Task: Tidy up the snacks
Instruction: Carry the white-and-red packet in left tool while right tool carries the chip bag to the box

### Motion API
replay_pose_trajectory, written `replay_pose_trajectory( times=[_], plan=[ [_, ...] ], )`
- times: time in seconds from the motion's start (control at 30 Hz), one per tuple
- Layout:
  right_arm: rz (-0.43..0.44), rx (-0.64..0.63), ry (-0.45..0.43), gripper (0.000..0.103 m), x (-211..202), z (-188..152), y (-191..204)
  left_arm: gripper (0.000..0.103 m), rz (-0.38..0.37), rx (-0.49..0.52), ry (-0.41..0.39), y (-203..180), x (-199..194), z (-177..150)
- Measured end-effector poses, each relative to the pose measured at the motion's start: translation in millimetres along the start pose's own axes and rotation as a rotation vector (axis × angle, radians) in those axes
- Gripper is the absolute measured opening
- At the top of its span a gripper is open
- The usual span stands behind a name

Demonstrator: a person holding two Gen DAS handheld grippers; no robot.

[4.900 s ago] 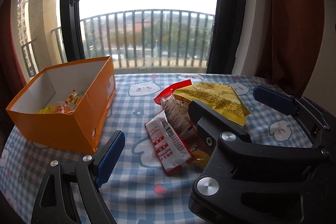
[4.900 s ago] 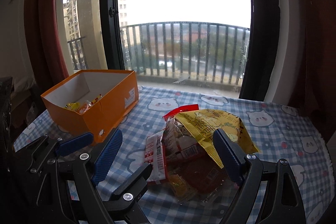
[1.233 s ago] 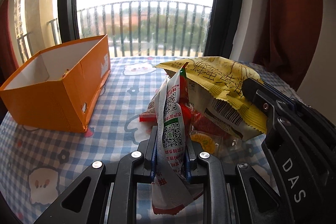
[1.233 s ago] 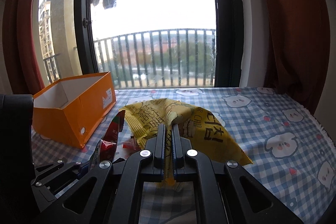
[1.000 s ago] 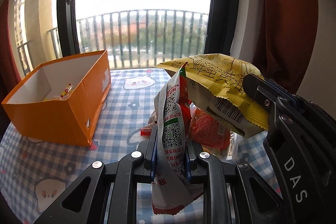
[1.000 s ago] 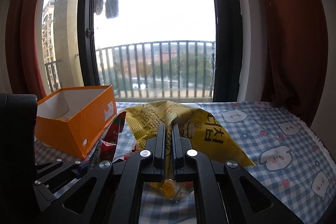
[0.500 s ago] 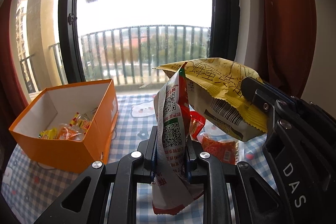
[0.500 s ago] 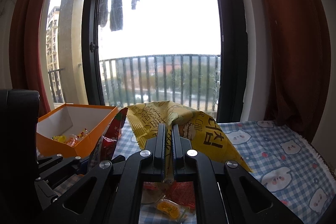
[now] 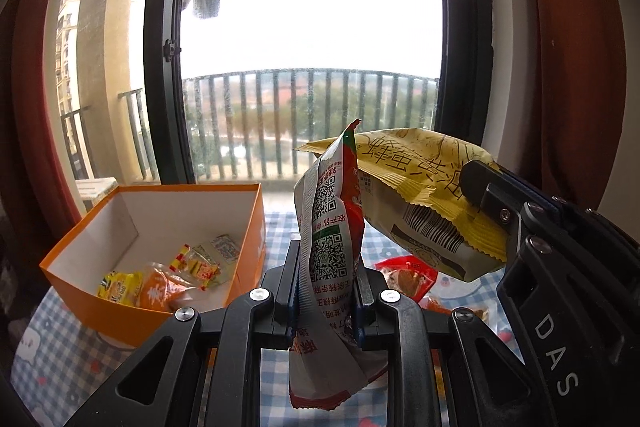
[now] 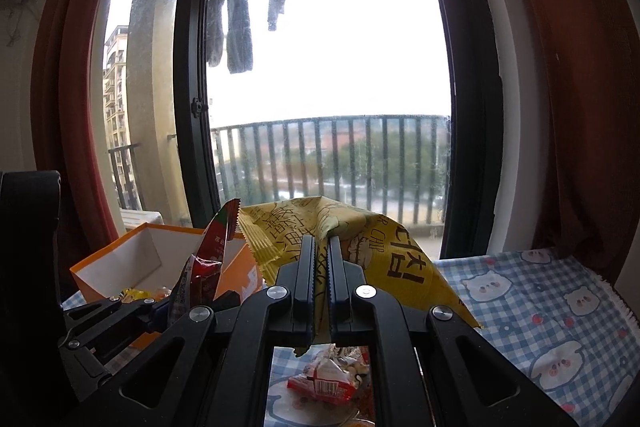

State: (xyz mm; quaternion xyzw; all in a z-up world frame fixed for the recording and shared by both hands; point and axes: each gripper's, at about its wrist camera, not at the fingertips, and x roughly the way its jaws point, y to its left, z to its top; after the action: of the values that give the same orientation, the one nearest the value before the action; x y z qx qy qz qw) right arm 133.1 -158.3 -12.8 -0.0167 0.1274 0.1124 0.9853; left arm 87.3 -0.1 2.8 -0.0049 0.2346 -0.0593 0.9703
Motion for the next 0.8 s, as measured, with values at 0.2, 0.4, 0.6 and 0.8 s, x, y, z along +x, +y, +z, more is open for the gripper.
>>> replay_pose_trajectory(
  times=[0.2, 0.4, 0.6, 0.8],
  plan=[
    [0.033, -0.002, 0.007, 0.008, 19, 7, 20, 0.018, 0.032, -0.034, -0.004, 24, 7, 9],
    [0.059, -0.019, 0.008, 0.008, 39, 16, 44, 0.018, 0.051, -0.078, 0.006, 50, 15, 14],
    [0.104, -0.039, 0.002, 0.008, 53, 25, 73, 0.018, 0.091, -0.118, -0.011, 78, 14, 21],
    [0.143, -0.059, -0.016, 0.008, 61, 34, 102, 0.019, 0.128, -0.155, -0.024, 107, 12, 26]
  ],
)
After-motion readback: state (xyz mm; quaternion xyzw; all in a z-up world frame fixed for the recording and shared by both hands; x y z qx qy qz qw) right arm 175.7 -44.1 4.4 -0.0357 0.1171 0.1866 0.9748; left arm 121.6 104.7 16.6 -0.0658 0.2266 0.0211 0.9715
